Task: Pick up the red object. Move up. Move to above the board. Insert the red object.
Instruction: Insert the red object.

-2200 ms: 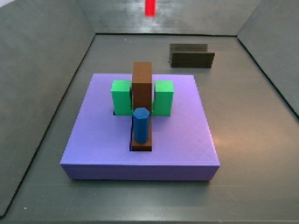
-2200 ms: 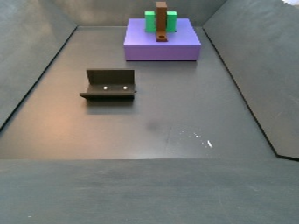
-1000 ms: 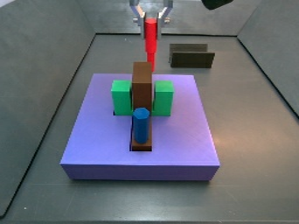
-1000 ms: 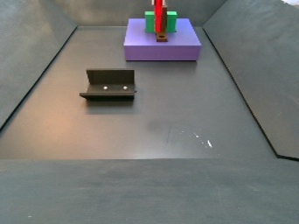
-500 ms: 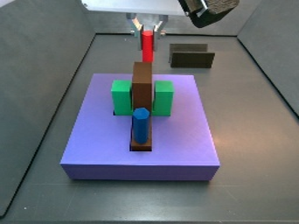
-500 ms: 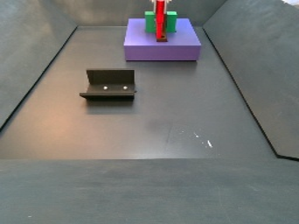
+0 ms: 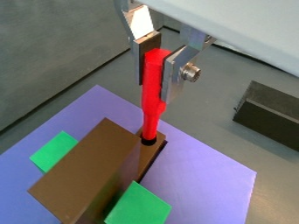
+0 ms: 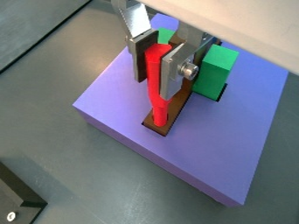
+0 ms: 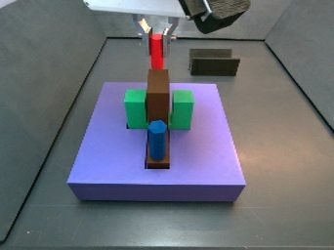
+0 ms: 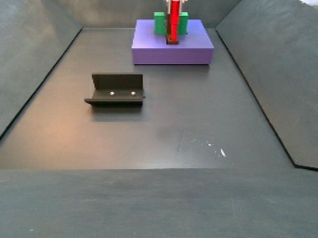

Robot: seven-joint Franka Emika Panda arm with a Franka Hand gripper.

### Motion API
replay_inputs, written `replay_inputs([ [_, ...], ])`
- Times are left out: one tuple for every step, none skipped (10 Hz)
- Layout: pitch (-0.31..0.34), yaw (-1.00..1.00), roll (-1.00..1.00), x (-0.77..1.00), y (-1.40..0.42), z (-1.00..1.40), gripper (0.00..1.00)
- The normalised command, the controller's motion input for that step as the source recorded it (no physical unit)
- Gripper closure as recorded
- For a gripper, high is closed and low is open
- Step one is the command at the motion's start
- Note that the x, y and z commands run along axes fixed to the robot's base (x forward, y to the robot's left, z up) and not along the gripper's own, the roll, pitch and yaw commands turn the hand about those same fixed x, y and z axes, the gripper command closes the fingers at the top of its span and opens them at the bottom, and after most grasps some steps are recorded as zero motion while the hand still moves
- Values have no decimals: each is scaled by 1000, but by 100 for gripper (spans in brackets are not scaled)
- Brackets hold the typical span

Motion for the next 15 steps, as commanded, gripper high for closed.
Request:
replay_inputs([
  [0,-260,-9,220,-111,0,100],
  [0,-186,-11,263,-17,-54,100],
  [0,-129,-9,246,0,-94,100],
  [0,-117,0,134,0,-191,100],
  [0,-134,0,77,46,-171,100],
  [3,-166,-13,0,46,-11,100],
  [10,-157,-46,-91,29,29,100],
  [0,-123,-66,-140,0,40,100],
  [0,-129,-37,-157,0,200,100],
  [0,-151,-51,-246,0,106,100],
  [-9,-146,-63,-234,0,100,100],
  [0,-137,-54,20,-14,49,100],
  [0,-3,0,166,0,0,100],
  [0,-51,0,194,-14,0,100],
  [0,-29,0,174,-9,-49,100],
])
